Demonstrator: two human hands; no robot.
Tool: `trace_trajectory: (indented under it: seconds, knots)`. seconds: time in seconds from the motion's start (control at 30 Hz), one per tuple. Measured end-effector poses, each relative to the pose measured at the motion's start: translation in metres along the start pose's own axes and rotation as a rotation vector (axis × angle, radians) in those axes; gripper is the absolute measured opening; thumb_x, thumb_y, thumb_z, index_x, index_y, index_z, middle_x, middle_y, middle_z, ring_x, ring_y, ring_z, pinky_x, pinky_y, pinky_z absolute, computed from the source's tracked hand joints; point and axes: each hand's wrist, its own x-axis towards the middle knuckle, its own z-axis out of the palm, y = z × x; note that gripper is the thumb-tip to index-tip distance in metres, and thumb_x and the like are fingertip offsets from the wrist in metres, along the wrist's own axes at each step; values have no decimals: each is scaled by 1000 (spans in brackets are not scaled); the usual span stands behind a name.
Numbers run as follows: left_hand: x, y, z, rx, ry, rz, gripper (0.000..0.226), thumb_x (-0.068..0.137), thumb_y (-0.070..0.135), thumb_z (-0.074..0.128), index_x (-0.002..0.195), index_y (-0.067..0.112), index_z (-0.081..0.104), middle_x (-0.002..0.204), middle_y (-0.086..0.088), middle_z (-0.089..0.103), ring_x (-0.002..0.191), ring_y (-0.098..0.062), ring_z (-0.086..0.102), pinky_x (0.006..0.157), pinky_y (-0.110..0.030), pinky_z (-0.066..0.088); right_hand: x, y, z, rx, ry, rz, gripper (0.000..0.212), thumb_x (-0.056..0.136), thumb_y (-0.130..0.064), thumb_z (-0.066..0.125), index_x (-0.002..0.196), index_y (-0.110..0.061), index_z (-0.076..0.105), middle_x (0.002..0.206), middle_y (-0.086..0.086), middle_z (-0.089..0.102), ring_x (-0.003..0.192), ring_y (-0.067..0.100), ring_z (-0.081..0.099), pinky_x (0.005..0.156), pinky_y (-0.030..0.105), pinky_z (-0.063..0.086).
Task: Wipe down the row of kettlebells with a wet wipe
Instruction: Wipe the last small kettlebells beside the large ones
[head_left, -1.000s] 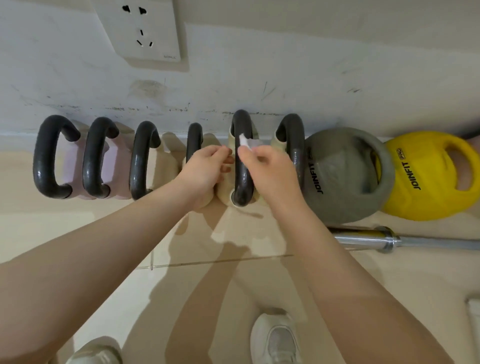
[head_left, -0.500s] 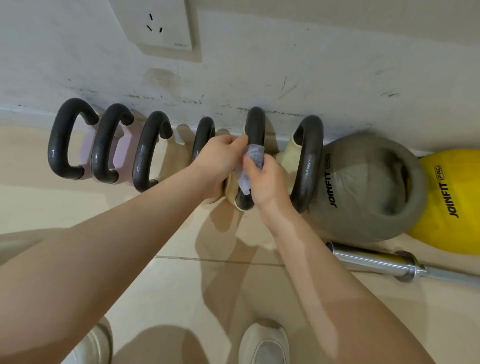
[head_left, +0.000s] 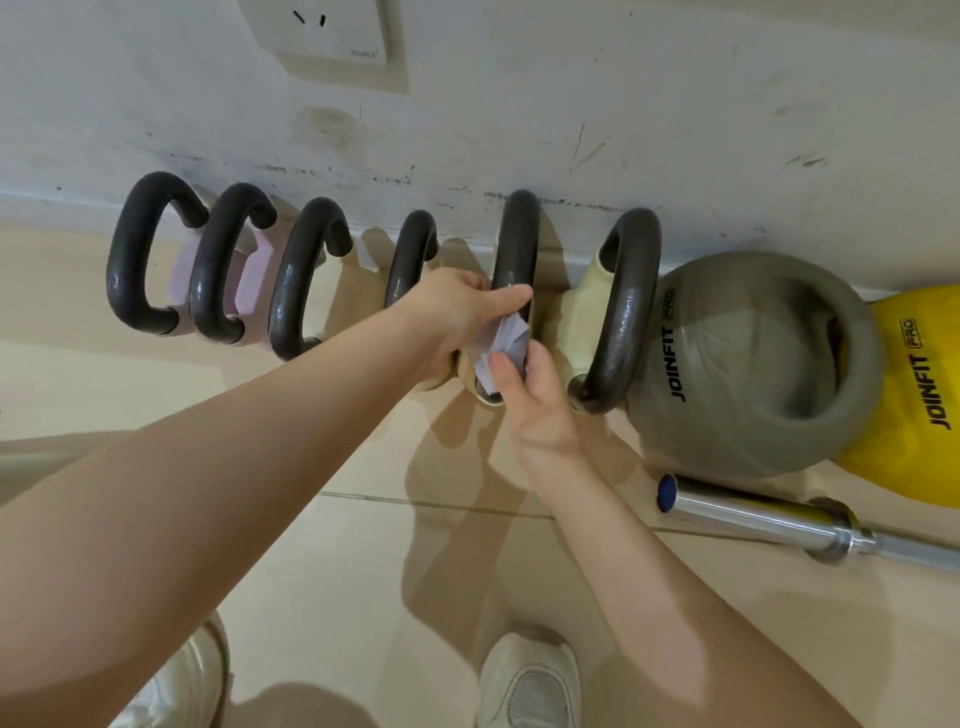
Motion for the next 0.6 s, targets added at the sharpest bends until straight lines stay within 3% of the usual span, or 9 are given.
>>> trace_trajectory:
  seconds: [0.07,0.13,0.23,0.33,0.43,0.5,0.57,0.6]
  knots:
    - [-1,2,-1,47,11,-24,38,83,44,64,103,13,65,92,-1,63,89,-20,57,75,-32,45,-2,12,2,-85,32,-57,19,75,-46,53,91,-37,51,100,0,62,98,21,59,88,38,46]
    - [1,2,-2,32,-11,-20,39,81,44,66,102,10,66,95,-4,67,92,-23,61,83,-34,50,-5,17,4,-217,41,-120,26,77,-48,50,99,-36,48,106,5,62,101,26,58,91,47,46]
    - [3,2,-3,11,-27,-12,40,80,42,68,104,10,66,109,-8,69,106,-24,62,98,-37,48,-10,30,5,-507,50,-180,48,84,-40,53,118,-7,45,114,13,57,107,31,52,94,47,41]
    - [4,1,-2,55,-2,16,38,82,42,65,105,11,65,106,-7,70,103,-21,63,96,-35,49,-6,39,3,-629,67,-182,39,89,-27,57,113,1,47,112,16,56,108,33,50,96,48,39]
    - [4,1,-3,78,-1,37,37,82,43,65,101,12,66,103,-7,70,102,-22,65,96,-37,49,-11,33,5,-385,71,-157,20,89,-25,55,107,-27,46,107,3,59,100,20,56,83,32,42]
    - [6,-1,-4,72,-12,36,35,81,44,66,96,12,66,104,-10,71,106,-27,64,98,-41,48,-14,28,7,-241,67,-173,27,93,-19,51,105,-42,42,106,-9,58,96,5,57,81,22,43]
    - [8,-3,-4,66,-12,37,36,80,44,67,93,11,66,105,-13,71,108,-31,63,99,-43,47,-18,23,10,-183,66,-174,41,96,-16,45,126,-42,33,119,-17,51,102,-8,52,88,13,41]
    - [9,-3,-4,63,-6,37,36,80,44,67,93,11,66,105,-13,71,107,-30,63,99,-42,47,-18,25,11,-205,59,-173,48,97,-16,43,138,-33,25,127,-17,46,108,-8,47,91,9,38]
